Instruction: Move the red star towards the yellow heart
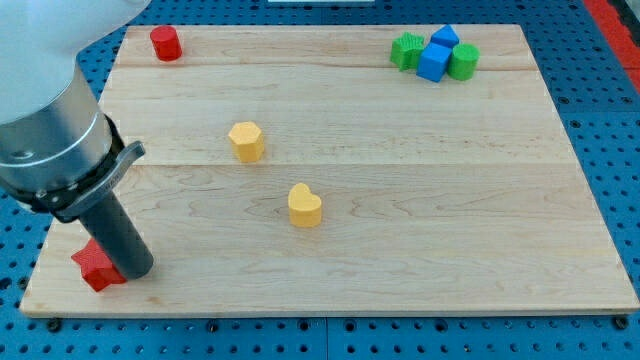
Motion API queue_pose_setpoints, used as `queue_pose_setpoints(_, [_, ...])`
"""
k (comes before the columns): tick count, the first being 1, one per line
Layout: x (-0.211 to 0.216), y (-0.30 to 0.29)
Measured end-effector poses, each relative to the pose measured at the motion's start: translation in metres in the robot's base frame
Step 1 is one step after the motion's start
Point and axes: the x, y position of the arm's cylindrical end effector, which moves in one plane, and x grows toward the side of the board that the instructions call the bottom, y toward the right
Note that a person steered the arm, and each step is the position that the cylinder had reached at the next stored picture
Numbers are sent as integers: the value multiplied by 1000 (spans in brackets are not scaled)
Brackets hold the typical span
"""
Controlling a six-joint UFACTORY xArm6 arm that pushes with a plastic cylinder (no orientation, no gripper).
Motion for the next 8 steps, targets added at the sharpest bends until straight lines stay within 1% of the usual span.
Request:
queue_pose_setpoints(1, [-14,43])
queue_pose_setpoints(2, [37,17])
queue_pose_setpoints(3, [39,-39])
queue_pose_setpoints(4, [7,-90])
queue_pose_setpoints(5, [-30,-24])
queue_pose_setpoints(6, [-21,13])
queue_pose_setpoints(7, [-2,-51])
queue_pose_setpoints(8, [36,-53])
